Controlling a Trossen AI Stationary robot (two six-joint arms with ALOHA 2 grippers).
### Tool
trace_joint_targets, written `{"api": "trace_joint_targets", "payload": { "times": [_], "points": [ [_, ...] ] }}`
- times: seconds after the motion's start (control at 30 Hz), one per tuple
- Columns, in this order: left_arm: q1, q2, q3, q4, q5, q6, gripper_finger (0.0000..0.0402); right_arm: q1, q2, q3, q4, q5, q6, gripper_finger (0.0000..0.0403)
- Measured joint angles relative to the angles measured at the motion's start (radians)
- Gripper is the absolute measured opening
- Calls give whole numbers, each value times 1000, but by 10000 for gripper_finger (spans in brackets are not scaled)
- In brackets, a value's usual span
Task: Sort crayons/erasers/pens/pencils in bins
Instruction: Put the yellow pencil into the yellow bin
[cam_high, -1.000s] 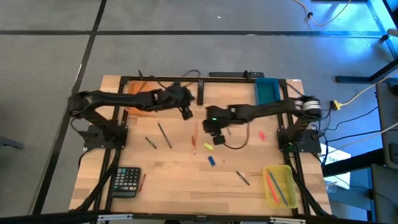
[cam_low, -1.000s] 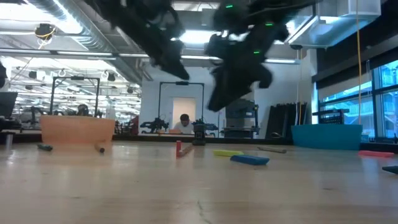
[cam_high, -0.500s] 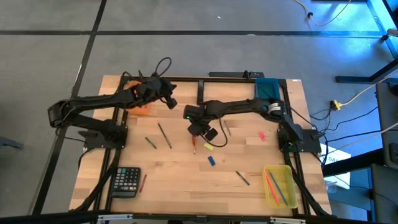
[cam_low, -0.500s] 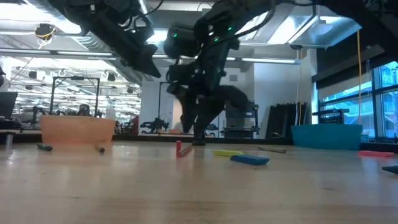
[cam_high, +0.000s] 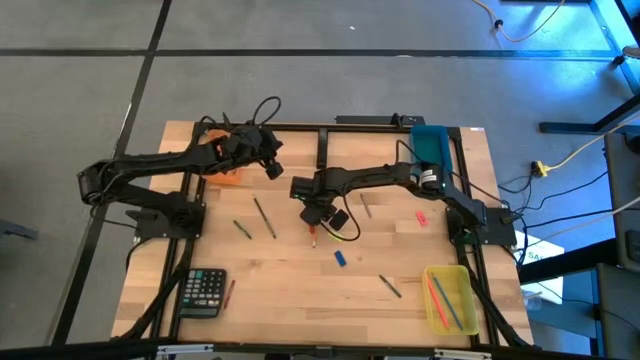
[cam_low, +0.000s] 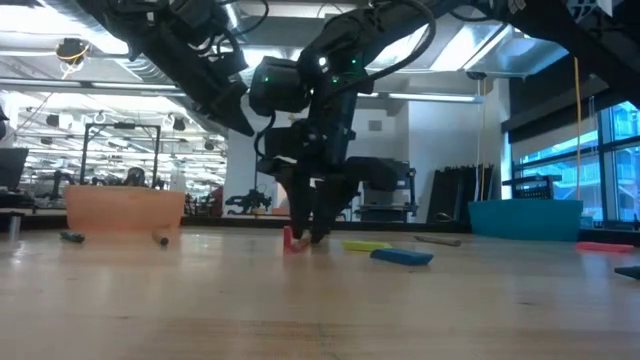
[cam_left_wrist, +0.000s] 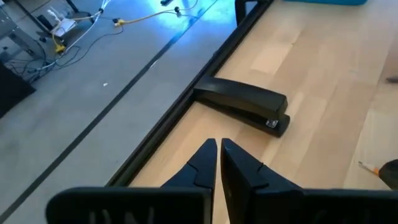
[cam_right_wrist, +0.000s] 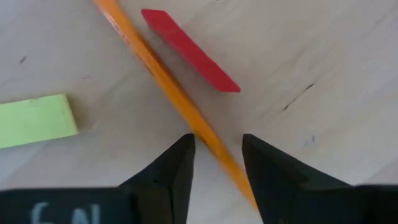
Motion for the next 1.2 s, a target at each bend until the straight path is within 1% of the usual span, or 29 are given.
{"api": "trace_joint_targets", "payload": {
  "times": [0.1, 0.3, 0.4, 0.5, 0.57, 0.63, 0.7, 0.77, 0.87, 0.97, 1.1, 1.2],
  "points": [
    [0, 0, 0, 0, 0, -6, 11, 0, 8, 0, -18, -1, 6, 113],
    [0, 0, 0, 3, 0, -6, 1, -1, 9, 0, -38, -29, 57, 37],
    [0, 0, 0, 7, 0, -6, 2, -1, 9, 0, -49, -32, 62, 17],
    [0, 0, 0, 8, 0, -3, 7, -1, 5, 0, -54, -35, 114, 17],
    [0, 0, 0, 8, 0, 9, 11, -1, 5, 10, -67, -36, 141, 29],
    [0, 0, 0, 9, 0, 10, 14, -2, 0, 32, -101, -53, 171, 40],
    [0, 0, 1, 11, 0, 10, 16, -2, 5, 66, -162, -76, 192, 42],
    [0, 0, 1, 11, 0, 10, 17, -1, 12, 112, -239, -94, 215, 38],
    [0, 0, 1, 11, 0, 10, 14, 0, 2, 170, -303, -100, 256, 25],
    [0, 0, 2, 13, 0, 11, 9, 0, 5, 219, -426, -106, 349, 19],
    [0, 0, 2, 19, 0, 11, 6, -2, -15, 234, -491, -192, 455, 20],
    [0, 0, 2, 23, 0, 14, 11, 0, -57, 220, -493, -235, 514, 12]
  ]
}}
